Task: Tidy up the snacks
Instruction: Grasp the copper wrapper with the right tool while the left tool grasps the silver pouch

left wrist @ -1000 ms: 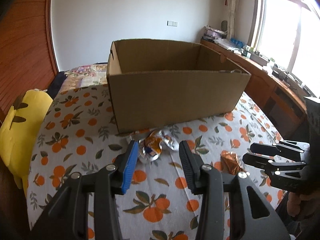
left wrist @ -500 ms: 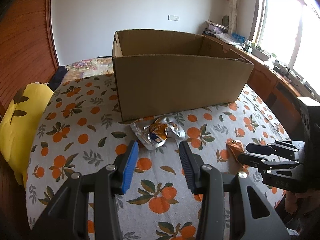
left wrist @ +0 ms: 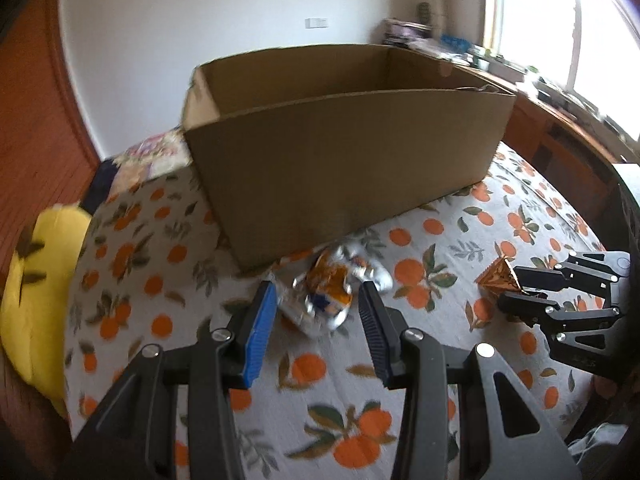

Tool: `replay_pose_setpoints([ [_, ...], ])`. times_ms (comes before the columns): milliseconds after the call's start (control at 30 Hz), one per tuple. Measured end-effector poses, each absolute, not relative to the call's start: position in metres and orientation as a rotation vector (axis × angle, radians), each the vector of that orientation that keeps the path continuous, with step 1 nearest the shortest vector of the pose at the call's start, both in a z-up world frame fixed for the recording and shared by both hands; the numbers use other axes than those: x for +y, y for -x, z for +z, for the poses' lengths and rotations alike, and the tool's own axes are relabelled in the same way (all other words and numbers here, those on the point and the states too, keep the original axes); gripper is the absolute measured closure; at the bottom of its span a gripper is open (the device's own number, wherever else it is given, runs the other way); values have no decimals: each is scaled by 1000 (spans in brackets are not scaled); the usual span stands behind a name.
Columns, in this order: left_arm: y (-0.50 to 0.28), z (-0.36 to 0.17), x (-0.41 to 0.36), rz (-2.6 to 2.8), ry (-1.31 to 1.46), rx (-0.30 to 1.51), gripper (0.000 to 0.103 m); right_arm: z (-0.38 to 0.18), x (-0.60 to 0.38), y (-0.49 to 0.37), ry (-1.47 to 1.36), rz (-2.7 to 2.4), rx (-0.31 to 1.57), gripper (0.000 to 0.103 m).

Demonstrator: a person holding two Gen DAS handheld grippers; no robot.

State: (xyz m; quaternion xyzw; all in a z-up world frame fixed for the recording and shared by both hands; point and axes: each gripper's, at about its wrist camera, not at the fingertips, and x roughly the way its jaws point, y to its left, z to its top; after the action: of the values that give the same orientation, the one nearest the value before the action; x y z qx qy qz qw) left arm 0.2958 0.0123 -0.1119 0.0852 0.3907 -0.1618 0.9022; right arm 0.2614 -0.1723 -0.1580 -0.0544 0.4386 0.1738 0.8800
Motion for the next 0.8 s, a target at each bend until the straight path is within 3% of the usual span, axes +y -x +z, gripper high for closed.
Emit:
replay_pose_setpoints([
  [500, -343, -134, -6, -505, -291, 898, 60, -159, -176, -256, 95, 381, 867, 76],
  [800, -335, -132, -4, -592, -277, 986, 53, -159, -184, -259, 45, 408, 872, 76],
])
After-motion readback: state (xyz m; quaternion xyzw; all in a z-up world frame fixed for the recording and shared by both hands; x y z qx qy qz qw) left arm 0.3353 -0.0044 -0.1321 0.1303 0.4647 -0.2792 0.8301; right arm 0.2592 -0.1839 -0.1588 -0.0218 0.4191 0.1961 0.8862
